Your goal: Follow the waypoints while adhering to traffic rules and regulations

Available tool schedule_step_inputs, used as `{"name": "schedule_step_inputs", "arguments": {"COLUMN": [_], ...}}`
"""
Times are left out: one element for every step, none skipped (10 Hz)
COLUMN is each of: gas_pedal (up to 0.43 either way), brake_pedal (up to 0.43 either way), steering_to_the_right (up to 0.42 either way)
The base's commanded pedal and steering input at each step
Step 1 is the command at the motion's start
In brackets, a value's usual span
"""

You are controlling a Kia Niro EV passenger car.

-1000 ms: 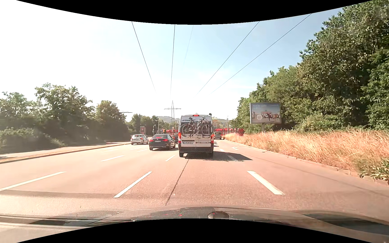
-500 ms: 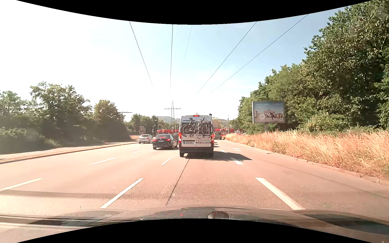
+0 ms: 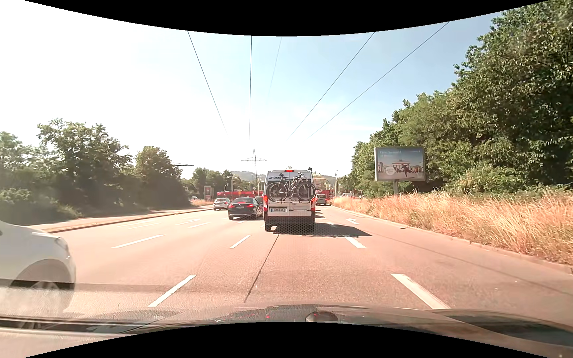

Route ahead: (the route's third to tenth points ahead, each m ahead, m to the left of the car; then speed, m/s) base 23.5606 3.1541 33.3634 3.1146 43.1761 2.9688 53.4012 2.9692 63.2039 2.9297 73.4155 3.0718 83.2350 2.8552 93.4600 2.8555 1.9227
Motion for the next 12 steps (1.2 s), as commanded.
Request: {"name": "schedule_step_inputs", "arguments": {"gas_pedal": [0.0,0.0,0.0,0.0,0.0,0.0,0.0,0.0,0.0,0.0,0.0,0.0], "brake_pedal": [0.006,0.006,0.0,0.0,0.0,0.0,0.0,0.0,0.0,0.0,0.0,0.0], "steering_to_the_right": [0.004,0.004,0.004,0.004,0.004,0.004,0.004,0.004,0.004,0.004,0.004,0.004]}}
